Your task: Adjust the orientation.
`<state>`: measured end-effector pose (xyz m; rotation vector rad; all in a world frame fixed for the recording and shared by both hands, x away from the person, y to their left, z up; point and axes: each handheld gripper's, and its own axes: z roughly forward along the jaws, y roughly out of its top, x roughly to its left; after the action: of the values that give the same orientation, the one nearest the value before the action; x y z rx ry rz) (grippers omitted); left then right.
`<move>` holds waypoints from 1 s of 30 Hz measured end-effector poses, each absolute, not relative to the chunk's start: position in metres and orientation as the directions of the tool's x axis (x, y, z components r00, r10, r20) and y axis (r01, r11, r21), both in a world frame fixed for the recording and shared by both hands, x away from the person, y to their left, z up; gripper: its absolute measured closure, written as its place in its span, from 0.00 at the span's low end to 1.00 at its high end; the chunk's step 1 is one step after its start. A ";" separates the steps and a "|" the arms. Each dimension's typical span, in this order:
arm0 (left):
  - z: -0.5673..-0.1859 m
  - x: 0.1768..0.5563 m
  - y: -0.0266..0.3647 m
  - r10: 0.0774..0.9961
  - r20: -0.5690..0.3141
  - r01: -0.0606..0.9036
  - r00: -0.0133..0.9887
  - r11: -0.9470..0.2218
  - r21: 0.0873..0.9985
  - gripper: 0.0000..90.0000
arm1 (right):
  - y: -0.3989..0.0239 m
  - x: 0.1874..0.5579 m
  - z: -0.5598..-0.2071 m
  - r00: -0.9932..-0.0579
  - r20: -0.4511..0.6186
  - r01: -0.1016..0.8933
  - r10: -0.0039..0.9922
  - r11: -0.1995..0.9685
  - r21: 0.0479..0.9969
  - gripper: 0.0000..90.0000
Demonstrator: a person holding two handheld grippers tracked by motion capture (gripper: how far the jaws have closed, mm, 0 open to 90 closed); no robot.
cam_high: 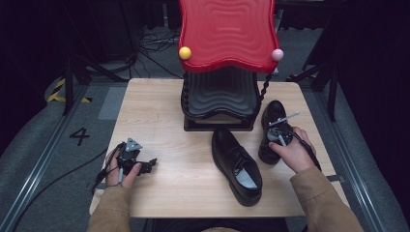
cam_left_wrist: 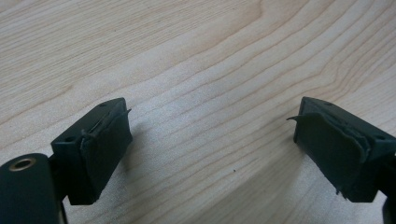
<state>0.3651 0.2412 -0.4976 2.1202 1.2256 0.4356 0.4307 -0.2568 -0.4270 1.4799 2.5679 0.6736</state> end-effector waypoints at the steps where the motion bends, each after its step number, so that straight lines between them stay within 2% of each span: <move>1: -0.498 0.365 0.241 0.860 -0.032 0.647 0.509 -0.358 0.674 0.13 | -0.257 0.432 -0.428 -0.526 0.120 0.799 0.842 0.440 0.411 0.73; 8: -0.498 0.365 0.241 0.860 -0.032 0.647 0.510 -0.358 0.674 0.13 | -0.258 0.434 -0.428 -0.532 0.196 0.807 0.823 0.425 0.410 0.84; 19: -0.498 0.365 0.241 0.860 -0.032 0.647 0.510 -0.358 0.674 0.13 | -0.263 0.430 -0.418 -0.561 0.182 0.775 0.807 0.435 0.459 0.85; 30: -0.498 0.365 0.241 0.860 -0.032 0.647 0.509 -0.358 0.674 0.13 | -0.270 0.401 -0.392 -0.649 0.147 0.708 0.747 0.521 0.477 0.84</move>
<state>0.3651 0.2411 -0.4976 2.1195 1.2257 0.4358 0.4007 -0.2704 -0.3920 1.2804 2.6721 0.7837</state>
